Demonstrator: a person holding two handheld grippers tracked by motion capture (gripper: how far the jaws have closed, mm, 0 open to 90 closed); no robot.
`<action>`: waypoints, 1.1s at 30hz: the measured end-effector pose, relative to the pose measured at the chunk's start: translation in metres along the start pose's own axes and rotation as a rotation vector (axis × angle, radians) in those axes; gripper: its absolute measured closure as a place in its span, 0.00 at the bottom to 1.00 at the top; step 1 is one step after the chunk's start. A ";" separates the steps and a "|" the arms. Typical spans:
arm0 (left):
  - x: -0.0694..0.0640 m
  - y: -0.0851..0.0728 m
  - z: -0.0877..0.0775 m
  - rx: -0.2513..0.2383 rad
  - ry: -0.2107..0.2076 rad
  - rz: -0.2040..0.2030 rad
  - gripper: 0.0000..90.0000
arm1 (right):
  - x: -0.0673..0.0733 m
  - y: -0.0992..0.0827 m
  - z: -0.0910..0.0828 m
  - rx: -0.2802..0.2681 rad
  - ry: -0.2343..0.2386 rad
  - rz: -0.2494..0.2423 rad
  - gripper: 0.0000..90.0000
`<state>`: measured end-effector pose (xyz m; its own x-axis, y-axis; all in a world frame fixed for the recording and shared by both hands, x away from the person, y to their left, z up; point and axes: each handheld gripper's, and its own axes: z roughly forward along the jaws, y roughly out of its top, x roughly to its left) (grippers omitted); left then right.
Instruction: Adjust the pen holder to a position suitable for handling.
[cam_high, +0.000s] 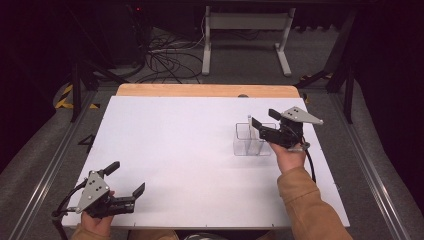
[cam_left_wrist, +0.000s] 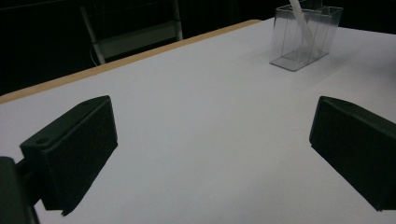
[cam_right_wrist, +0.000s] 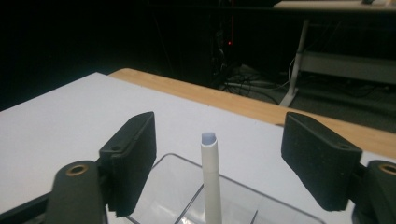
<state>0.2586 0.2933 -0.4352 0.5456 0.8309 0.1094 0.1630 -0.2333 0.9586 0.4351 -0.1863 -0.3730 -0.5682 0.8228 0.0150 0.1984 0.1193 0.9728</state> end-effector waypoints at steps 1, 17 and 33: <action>0.000 0.000 0.000 0.000 0.001 0.000 0.02 | 0.001 0.003 -0.003 -0.008 -0.006 -0.012 0.28; -0.001 0.001 0.000 -0.002 -0.001 0.000 0.02 | 0.011 0.015 -0.026 -0.031 0.029 -0.054 0.24; -0.001 0.001 0.000 -0.001 -0.001 0.004 0.02 | 0.012 0.024 -0.050 -0.025 0.072 -0.086 0.05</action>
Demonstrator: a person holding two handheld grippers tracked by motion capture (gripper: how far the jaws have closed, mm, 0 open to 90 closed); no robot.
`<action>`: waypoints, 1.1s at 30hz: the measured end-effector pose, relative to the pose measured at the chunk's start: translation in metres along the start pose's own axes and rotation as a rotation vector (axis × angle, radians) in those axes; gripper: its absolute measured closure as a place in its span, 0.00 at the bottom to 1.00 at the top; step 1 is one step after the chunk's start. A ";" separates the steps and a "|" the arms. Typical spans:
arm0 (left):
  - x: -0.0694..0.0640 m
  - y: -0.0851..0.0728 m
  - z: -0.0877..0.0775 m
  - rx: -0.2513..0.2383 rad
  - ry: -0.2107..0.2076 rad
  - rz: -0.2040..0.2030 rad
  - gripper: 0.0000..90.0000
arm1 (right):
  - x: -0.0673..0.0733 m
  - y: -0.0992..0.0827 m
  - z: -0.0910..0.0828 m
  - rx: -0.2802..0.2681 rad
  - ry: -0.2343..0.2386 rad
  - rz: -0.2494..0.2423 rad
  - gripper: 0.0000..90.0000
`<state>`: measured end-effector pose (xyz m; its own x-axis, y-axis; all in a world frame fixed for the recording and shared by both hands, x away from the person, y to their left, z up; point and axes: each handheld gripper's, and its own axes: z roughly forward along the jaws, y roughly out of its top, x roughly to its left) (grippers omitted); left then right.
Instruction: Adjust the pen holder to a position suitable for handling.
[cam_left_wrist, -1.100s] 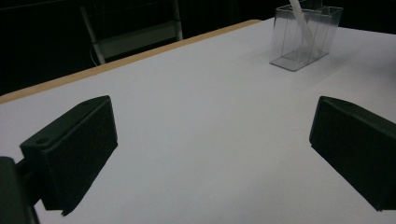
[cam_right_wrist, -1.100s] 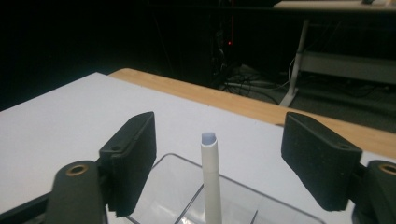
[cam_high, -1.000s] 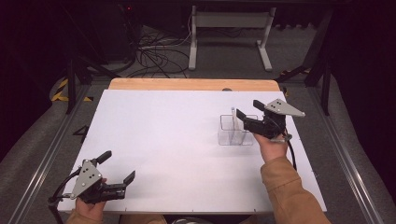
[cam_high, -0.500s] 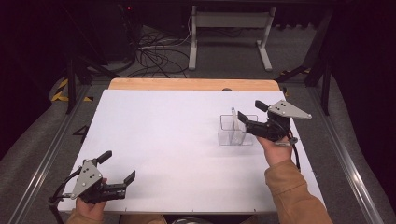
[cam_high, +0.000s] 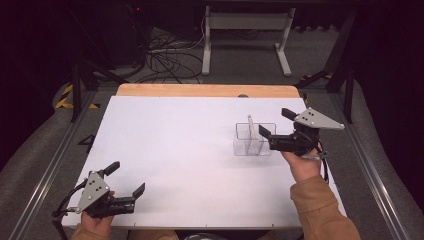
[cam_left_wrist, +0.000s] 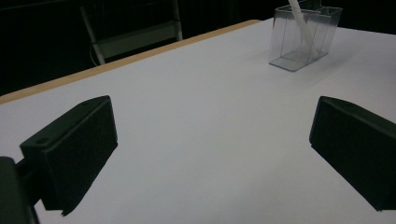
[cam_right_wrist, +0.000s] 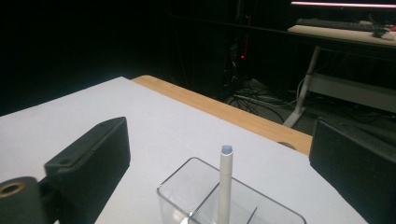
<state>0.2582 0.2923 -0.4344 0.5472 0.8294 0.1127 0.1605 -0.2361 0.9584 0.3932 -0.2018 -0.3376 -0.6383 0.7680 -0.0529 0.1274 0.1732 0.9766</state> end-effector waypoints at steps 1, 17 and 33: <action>0.000 0.000 0.000 0.000 0.000 0.000 0.02 | 0.000 0.000 -0.002 -0.001 0.006 -0.002 0.05; -0.001 0.000 0.000 0.004 0.000 -0.004 0.02 | 0.013 -0.011 -0.033 -0.005 0.149 -0.038 0.04; -0.001 0.000 -0.001 0.003 0.002 -0.007 0.02 | 0.024 -0.040 -0.039 0.085 0.163 -0.119 0.04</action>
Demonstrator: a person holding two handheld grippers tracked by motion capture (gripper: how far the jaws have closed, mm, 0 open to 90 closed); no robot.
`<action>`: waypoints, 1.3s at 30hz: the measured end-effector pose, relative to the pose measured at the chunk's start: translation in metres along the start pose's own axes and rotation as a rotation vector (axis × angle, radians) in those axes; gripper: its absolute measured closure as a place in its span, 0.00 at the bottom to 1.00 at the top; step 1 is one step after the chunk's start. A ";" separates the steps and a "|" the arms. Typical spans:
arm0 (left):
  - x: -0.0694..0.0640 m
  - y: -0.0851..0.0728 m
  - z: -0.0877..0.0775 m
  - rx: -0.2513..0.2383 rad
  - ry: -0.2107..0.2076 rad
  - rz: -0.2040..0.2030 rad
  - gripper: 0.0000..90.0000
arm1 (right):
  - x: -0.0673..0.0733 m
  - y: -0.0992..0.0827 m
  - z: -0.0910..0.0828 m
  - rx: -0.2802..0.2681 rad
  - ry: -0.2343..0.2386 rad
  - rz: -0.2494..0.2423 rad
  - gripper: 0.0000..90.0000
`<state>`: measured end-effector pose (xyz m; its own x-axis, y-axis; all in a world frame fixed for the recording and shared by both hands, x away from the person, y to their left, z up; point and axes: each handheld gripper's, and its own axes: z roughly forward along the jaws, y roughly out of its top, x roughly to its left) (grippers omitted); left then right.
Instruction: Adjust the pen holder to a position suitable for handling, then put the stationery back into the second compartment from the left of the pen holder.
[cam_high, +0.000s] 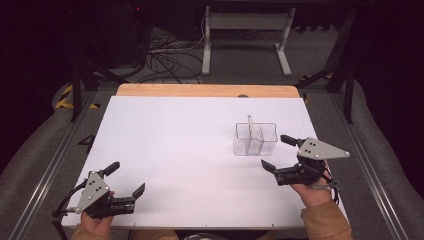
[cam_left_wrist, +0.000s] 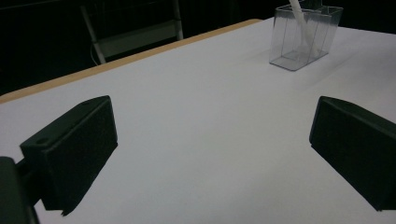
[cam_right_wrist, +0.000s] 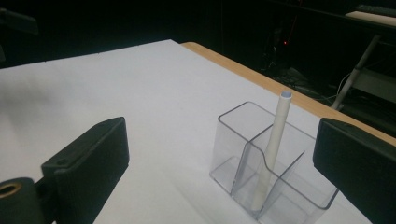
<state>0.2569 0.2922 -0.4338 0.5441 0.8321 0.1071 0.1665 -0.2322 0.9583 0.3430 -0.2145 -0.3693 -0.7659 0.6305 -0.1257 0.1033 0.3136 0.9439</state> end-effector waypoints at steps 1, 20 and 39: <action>0.000 0.000 0.000 0.000 0.001 0.001 0.02 | 0.001 -0.002 0.000 0.006 0.006 0.003 0.04; 0.000 0.000 0.000 0.002 0.001 0.002 0.02 | 0.011 -0.054 0.017 0.088 0.071 0.046 0.01; 0.000 -0.001 0.001 0.016 -0.002 0.002 0.02 | 0.016 -0.097 0.023 0.153 0.110 0.154 0.01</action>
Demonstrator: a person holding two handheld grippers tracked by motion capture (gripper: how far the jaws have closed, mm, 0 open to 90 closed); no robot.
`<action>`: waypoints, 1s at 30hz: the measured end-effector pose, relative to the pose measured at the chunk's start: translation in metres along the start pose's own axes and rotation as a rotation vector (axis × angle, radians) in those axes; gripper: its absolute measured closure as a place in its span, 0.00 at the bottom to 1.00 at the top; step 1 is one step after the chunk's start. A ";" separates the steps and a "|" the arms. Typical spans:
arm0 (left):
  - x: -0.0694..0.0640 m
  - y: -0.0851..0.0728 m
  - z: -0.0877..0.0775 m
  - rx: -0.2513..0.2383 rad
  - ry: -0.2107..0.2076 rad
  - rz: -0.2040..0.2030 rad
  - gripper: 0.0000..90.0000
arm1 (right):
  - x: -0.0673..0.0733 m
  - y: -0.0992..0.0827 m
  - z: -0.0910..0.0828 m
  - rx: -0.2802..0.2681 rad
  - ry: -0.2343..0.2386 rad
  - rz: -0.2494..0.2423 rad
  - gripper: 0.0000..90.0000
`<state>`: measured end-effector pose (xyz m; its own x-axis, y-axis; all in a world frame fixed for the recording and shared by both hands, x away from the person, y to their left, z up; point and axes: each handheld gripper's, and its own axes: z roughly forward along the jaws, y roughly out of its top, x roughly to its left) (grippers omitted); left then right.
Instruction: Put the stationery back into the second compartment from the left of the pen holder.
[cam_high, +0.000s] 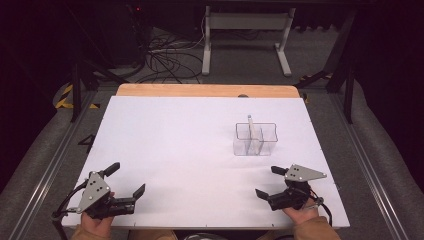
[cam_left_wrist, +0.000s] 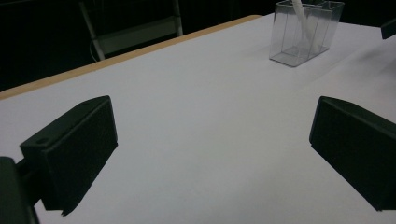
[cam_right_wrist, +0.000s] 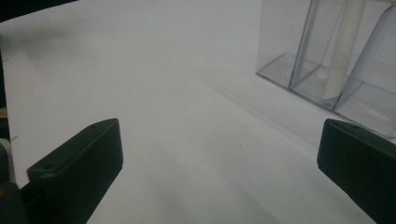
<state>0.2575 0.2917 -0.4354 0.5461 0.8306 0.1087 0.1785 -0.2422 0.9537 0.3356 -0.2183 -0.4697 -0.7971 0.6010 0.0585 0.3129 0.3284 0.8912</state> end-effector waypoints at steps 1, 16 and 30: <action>0.000 0.000 0.000 0.003 0.000 0.001 0.02 | 0.001 -0.001 0.001 0.001 0.003 0.000 0.01; 0.000 -0.003 0.003 0.005 -0.004 0.003 0.02 | 0.000 -0.007 0.003 0.005 -0.073 -0.049 0.01; 0.002 -0.004 0.003 0.003 -0.006 -0.008 0.02 | 0.001 -0.006 0.001 -0.014 -0.057 -0.046 0.02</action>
<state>0.2603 0.2922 -0.4396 0.5497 0.8294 0.0998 0.1851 -0.2374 0.9536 0.3334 -0.2195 -0.4755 -0.7798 0.6259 -0.0077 0.2691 0.3463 0.8987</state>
